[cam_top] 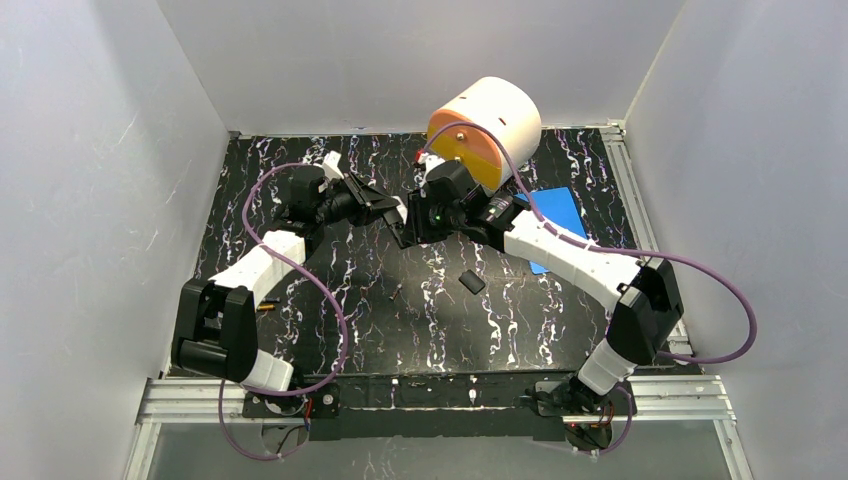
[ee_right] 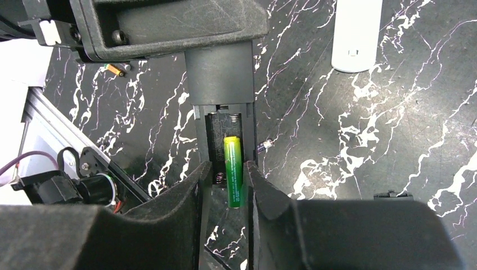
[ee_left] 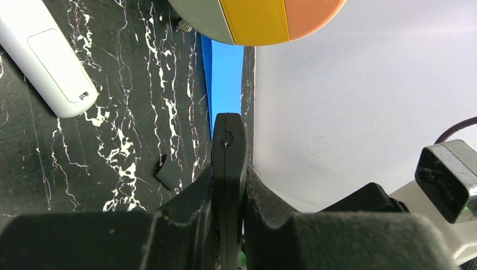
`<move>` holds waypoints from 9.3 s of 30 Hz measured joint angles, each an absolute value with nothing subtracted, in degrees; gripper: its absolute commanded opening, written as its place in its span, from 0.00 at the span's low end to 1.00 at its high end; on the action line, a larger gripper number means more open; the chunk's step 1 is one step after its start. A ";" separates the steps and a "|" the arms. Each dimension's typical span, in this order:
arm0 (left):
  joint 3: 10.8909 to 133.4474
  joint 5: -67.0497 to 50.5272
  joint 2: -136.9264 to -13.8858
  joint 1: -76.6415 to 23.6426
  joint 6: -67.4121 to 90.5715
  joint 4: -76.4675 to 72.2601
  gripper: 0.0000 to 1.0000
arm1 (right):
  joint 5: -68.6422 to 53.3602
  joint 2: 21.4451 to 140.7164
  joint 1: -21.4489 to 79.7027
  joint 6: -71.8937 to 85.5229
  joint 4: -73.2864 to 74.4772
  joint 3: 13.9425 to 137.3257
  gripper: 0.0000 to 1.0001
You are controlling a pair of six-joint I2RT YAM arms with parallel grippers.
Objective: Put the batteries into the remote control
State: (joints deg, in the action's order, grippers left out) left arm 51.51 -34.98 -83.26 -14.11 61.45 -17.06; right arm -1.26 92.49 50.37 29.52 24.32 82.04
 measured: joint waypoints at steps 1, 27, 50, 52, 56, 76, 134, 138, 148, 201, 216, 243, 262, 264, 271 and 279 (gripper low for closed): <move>51.51 -34.89 -83.26 -14.11 61.58 -16.97 0.00 | -1.26 92.53 50.37 29.56 24.32 82.15 0.37; 55.00 -34.72 -84.12 -14.11 63.24 -11.00 0.00 | 2.74 88.47 50.37 31.53 20.58 79.61 0.54; 55.99 -35.42 -84.33 -14.11 64.82 -10.00 0.00 | 2.68 89.73 50.37 30.00 20.40 79.59 0.24; 55.99 -35.42 -84.68 -14.11 65.19 -10.02 0.00 | 2.79 89.76 50.37 29.80 20.34 79.59 0.22; 55.99 -35.38 -85.14 -14.11 66.28 -9.72 0.00 | 3.11 89.84 50.37 29.63 19.57 79.22 0.21; 57.04 -34.04 -85.95 -13.93 67.11 -5.67 0.00 | 3.92 90.54 50.37 29.34 13.02 76.25 0.21; 63.00 -38.52 -88.62 -13.61 68.07 -4.49 0.00 | 6.66 88.42 49.95 29.21 -4.71 69.80 0.61; 64.18 -40.86 -86.65 -14.02 60.88 -4.03 0.00 | 5.15 85.49 49.45 30.39 0.36 70.04 0.84; 69.84 -52.99 -85.93 -14.00 49.87 -4.21 0.00 | -13.10 69.78 39.92 35.53 -6.61 57.21 0.97; 68.38 -63.81 -84.51 -13.63 54.39 -16.38 0.00 | -37.63 85.52 39.62 53.76 -28.75 59.64 0.22; 67.96 -62.57 -84.49 -13.43 53.04 -14.33 0.00 | -36.16 85.08 39.44 50.74 -24.40 59.83 0.79; 64.69 -8.40 -67.77 -4.25 26.83 34.02 0.00 | 7.73 111.59 52.97 60.53 32.27 86.87 0.50; 60.88 -6.66 -68.05 -3.68 27.05 33.19 0.00 | 9.91 122.89 56.66 63.00 42.44 96.29 0.44; 60.82 -6.76 -68.18 -3.66 27.05 33.21 0.00 | 9.78 123.83 56.75 63.35 43.13 97.03 0.42; 60.62 -7.14 -69.17 -3.53 27.05 33.04 0.00 | 8.45 124.62 57.52 65.30 44.14 98.06 0.30; 60.45 -7.57 -69.19 -3.53 27.07 33.04 0.00 | 7.88 128.92 58.13 65.41 49.36 104.90 0.21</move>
